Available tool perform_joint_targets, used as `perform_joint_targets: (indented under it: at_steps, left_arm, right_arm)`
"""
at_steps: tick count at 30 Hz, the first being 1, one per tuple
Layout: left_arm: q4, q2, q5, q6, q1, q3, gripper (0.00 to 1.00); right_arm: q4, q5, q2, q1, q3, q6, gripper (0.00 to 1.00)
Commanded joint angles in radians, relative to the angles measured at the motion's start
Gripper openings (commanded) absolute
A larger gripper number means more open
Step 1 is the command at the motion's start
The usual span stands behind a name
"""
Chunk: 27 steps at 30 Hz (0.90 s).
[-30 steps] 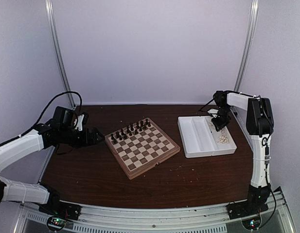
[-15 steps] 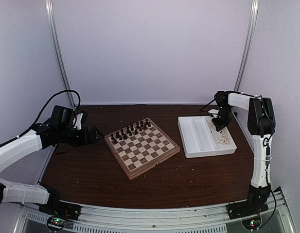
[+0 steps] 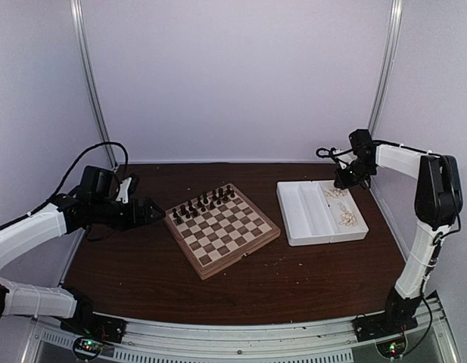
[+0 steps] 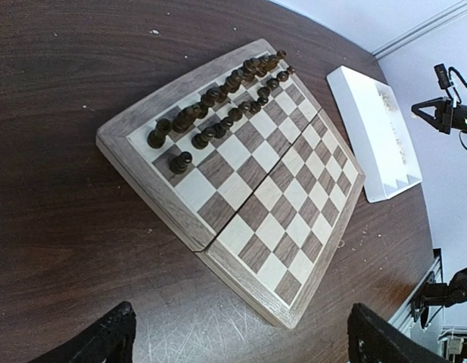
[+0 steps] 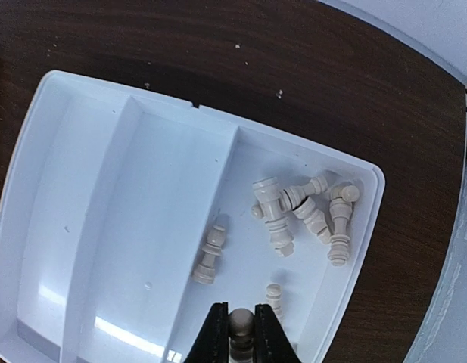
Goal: Set up the chess pieces on the board
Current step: Pick up the chess piece from the storage box, then place the chess piece on the chessboard.
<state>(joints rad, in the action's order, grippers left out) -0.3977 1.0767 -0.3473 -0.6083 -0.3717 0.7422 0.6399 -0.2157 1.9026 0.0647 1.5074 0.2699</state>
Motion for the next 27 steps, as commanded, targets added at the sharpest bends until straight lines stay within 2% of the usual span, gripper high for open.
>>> perform_joint_targets:
  at_steps: [1,8,15,20,27]
  left_arm:
    - [0.083,0.025,-0.060,-0.005,-0.013,-0.001,0.98]
    - [0.161,0.067,-0.085,0.004,-0.079,-0.012,0.98]
    - [0.224,0.106,-0.087,0.007,-0.132,-0.020,0.98]
    - [0.241,0.115,-0.102,0.005,-0.134,-0.007,0.98]
    - [0.215,0.104,-0.095,0.021,-0.134,-0.002,0.98]
  right_arm:
    - [-0.116,-0.157,-0.092,0.000,-0.084,-0.091,0.11]
    - [-0.223,-0.245,-0.254,0.113,-0.222,-0.159,0.11]
    - [-0.509,-0.122,-0.382,0.418,-0.398,-0.306,0.13]
    - [-0.706,0.010,-0.343,0.650,-0.459,-0.390,0.09]
    - [-0.842,0.176,-0.227,0.876,-0.423,-0.404,0.08]
